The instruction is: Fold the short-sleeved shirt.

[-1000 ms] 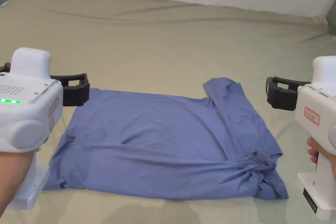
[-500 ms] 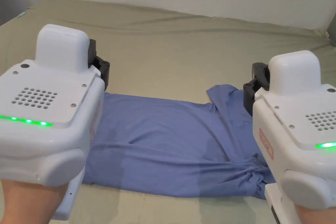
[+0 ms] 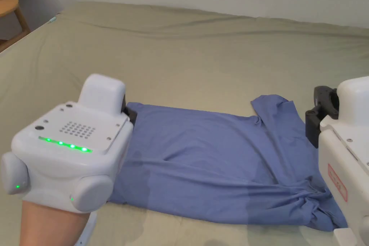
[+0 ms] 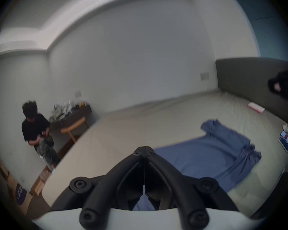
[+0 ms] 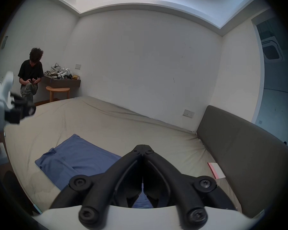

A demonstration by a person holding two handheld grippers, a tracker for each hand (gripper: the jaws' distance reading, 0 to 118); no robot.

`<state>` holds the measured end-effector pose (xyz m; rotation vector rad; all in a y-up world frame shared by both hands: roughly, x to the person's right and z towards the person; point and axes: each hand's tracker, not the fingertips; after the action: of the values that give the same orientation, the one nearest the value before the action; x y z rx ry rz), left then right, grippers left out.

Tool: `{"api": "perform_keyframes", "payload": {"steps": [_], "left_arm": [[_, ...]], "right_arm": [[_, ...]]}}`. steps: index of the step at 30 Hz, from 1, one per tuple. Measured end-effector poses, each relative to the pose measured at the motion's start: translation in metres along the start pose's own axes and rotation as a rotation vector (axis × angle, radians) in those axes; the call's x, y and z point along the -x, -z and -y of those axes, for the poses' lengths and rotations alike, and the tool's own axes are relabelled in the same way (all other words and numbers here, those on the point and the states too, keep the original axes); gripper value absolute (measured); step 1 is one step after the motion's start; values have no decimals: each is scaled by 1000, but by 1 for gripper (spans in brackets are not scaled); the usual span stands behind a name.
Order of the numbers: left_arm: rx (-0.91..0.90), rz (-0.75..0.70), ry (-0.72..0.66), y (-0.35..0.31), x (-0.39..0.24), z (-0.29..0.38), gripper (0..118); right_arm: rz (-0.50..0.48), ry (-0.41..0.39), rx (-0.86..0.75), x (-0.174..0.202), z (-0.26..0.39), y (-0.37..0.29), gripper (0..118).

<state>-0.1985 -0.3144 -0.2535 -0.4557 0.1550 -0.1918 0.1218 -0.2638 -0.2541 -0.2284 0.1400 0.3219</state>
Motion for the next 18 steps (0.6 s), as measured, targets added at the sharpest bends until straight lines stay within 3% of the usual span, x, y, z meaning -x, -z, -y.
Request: {"api": "perform_keyframes", "payload": {"steps": [1, 2, 4, 5, 8, 13, 16, 17, 18], "left_arm": [[61, 21, -35, 12, 6, 15, 0], [111, 26, -69, 23, 11, 30, 13], [267, 31, -133, 55, 22, 70, 41], [343, 9, -144, 69, 25, 87, 64], [516, -33, -193, 109, 37, 140, 109], [591, -83, -274, 150, 48, 183, 110], [647, -19, -239, 164, 38, 197, 97], [577, -26, -264, 159, 38, 192, 88], [584, -56, -233, 152, 37, 186, 70]], "right_arm": [[2, 3, 11, -1, 4, 1, 2], [6, 1, 21, -2, 8, 3, 2], [15, -3, 50, -7, 16, 5, 2], [18, -1, 62, -9, 20, 5, 2], [26, 5, 103, -17, 32, 7, 2], [64, -6, 176, -33, 49, 10, 2], [83, 7, 219, -42, 59, 12, 2], [85, 10, 235, -44, 61, 13, 2], [89, 17, 254, -47, 66, 14, 2]]}}
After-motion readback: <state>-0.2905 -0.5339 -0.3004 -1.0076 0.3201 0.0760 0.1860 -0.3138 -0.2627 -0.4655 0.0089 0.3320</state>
